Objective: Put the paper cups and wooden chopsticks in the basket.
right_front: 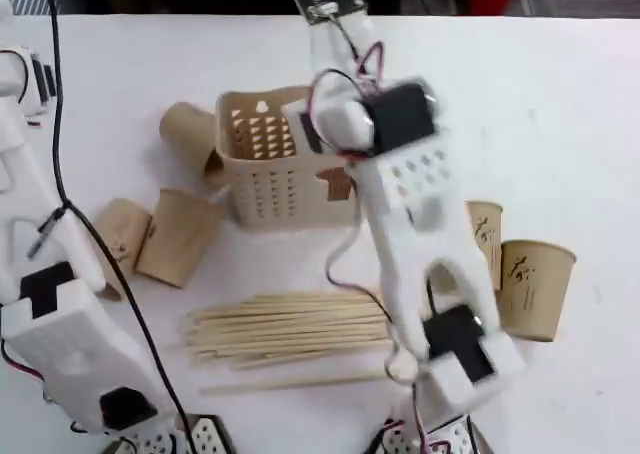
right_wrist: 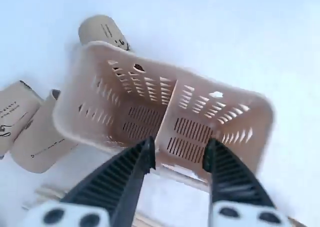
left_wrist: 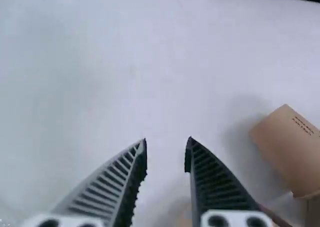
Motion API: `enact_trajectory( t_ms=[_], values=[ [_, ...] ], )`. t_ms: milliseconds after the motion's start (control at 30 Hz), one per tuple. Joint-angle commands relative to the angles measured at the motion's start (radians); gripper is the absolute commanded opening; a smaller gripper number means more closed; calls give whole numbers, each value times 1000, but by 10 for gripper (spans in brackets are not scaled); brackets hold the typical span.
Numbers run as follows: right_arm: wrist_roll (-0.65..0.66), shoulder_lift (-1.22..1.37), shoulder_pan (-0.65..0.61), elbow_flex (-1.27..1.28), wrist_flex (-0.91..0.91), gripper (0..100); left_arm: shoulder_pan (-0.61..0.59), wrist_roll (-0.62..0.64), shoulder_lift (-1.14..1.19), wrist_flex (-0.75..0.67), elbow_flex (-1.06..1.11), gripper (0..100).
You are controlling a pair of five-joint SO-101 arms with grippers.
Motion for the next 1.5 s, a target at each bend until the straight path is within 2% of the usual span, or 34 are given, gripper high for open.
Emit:
enact_trajectory(
  t_ms=[0,67,200,333,433,567,633,700,833,1133,1233,1467],
  values=[
    [43,-211,-2,84,7,73,53,-40,-116,141,-138,144],
    [84,-311,21,193,7,33,58,-35,-140,146,-133,144],
    [298,-487,104,448,7,26,62,-35,-183,147,-64,144],
    [503,-611,309,655,5,89,62,-38,-260,147,133,144],
    [727,-639,506,721,5,134,81,-43,-337,144,313,144],
    [1046,-575,748,760,5,166,117,-100,-429,141,559,144],
    [1206,-506,831,770,5,176,122,-110,-472,124,680,144],
    [1301,-427,892,753,4,176,120,-114,-515,72,802,144],
    [1402,-260,955,628,-5,176,122,-115,-610,-95,1123,144],
    [1562,142,986,316,4,176,133,-106,-926,-569,1838,144],
    [1560,214,981,311,5,177,127,-106,-1023,-640,1938,144],
    [1560,222,1003,423,5,176,128,-104,-1096,-649,1975,144]
  ],
)
